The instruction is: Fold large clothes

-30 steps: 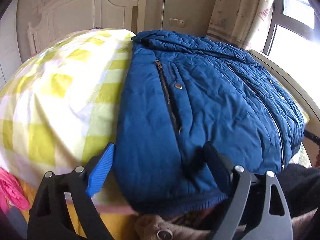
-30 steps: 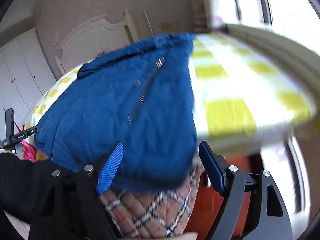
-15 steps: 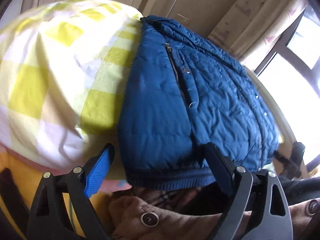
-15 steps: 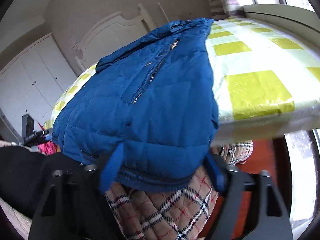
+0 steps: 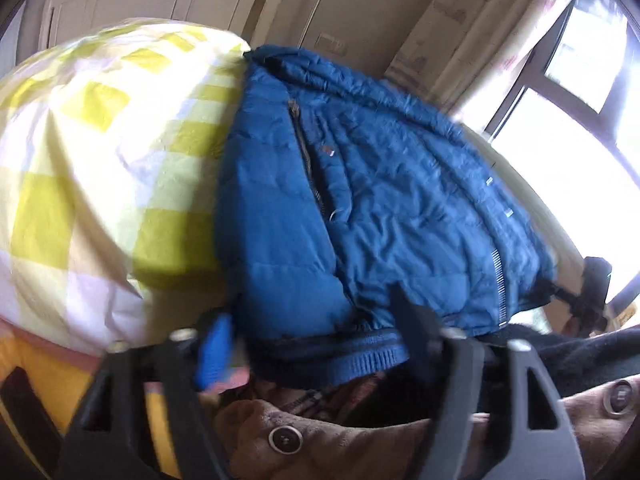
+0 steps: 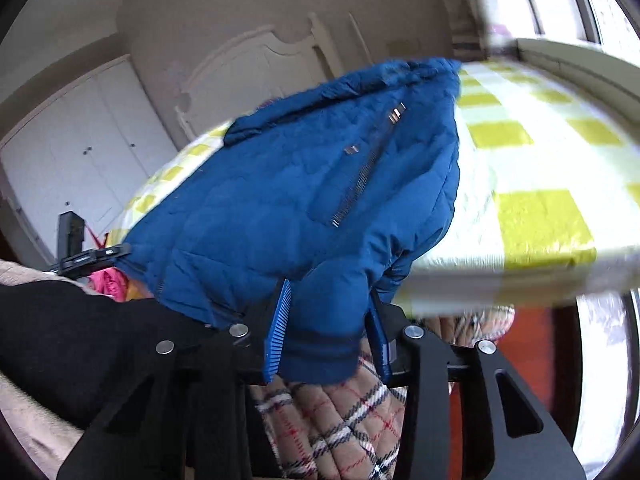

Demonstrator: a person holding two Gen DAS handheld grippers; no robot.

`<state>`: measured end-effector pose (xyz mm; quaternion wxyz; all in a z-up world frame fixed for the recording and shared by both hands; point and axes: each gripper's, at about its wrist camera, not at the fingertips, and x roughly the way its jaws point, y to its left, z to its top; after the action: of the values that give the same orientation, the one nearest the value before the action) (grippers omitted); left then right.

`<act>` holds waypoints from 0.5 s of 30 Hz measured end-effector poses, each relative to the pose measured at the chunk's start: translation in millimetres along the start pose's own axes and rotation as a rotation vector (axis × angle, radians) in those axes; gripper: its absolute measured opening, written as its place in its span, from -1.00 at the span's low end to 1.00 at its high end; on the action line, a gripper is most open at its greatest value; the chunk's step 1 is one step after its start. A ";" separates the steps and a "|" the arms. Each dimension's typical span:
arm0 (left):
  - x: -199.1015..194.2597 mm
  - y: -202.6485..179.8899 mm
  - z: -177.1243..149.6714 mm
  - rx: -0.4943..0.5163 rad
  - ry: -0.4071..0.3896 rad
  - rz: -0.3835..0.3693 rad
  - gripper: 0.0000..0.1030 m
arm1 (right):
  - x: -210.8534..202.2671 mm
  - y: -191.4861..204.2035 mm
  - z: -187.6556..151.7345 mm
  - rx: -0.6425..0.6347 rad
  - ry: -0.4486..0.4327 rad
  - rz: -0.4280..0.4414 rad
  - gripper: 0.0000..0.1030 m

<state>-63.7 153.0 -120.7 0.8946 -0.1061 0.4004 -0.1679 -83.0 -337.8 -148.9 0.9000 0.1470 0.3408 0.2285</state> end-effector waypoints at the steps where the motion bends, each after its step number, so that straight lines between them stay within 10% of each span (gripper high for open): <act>1: 3.0 -1.0 -0.5 0.005 0.007 0.011 0.44 | 2.0 0.2 -1.3 0.000 0.005 -0.010 -0.22; 4: 7.4 2.4 -1.3 -0.021 0.008 0.014 0.20 | -0.8 -1.4 -2.6 0.003 -0.008 -0.014 -0.23; 7: -0.2 7.6 -4.6 -0.043 -0.014 -0.074 -0.49 | 1.2 3.6 -4.6 -0.050 -0.015 -0.052 -0.44; 15: -85.6 -8.5 29.4 -0.082 -0.301 -0.299 -0.63 | -64.2 28.8 14.4 -0.075 -0.233 0.093 -0.62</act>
<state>-96.7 179.8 -40.3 0.9044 -0.2244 0.2487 -0.2644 -124.8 -347.7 -91.2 0.9268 0.1543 0.2181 0.2638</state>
